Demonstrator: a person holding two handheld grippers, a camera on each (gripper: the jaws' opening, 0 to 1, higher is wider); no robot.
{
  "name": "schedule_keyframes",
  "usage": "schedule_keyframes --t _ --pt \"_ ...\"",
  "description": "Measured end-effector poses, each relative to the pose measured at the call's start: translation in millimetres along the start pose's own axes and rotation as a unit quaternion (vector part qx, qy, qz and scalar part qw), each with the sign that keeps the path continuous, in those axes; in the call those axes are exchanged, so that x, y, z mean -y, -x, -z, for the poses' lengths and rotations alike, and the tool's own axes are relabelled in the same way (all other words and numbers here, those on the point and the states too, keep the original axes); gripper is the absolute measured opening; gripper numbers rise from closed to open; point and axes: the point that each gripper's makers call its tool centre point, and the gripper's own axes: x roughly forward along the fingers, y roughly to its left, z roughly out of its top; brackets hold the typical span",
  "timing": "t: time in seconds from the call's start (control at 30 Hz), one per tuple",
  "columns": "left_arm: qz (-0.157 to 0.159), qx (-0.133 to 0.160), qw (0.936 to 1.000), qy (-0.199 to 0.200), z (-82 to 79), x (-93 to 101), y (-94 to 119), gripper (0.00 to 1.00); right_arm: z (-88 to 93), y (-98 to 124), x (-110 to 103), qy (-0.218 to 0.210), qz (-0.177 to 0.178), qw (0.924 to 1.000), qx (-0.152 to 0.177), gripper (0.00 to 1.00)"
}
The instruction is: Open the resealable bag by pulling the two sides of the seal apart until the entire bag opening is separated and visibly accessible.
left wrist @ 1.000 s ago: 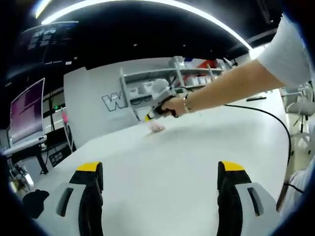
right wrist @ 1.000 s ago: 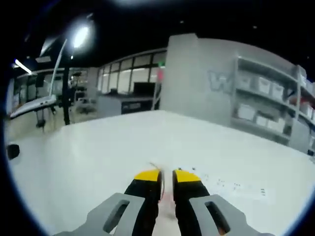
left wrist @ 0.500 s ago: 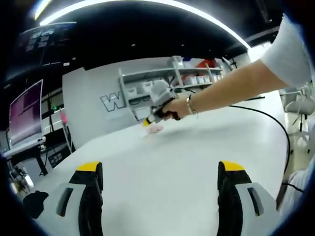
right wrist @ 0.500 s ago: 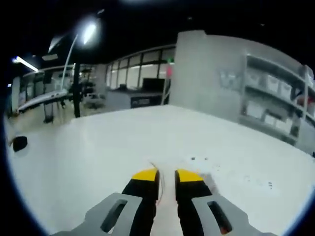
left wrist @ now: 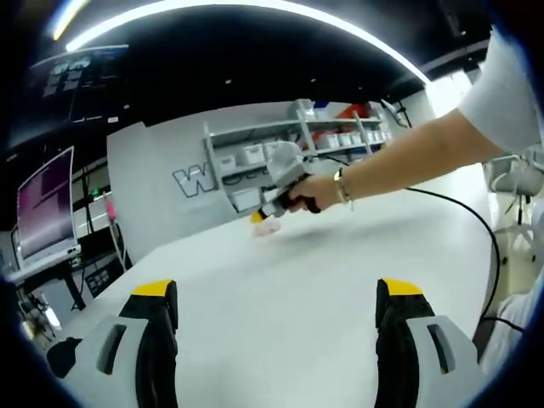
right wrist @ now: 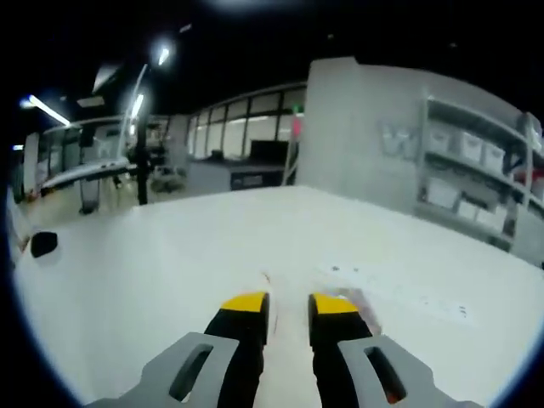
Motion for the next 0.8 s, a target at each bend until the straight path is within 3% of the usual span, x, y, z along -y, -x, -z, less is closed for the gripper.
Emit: schedule_keyframes --t 0.6,0.8 --pt "0.006 0.004 0.9999 -0.015 -14.1 14.8 2.5 0.95 9.4 55.2 8.4 -0.023 0.011 0.9992 0.032 0.18" --pt "0.012 0.001 0.9998 -0.016 -15.2 20.2 1.6 0.95 12.2 73.0 2.6 -0.032 0.008 0.9986 0.043 0.18"
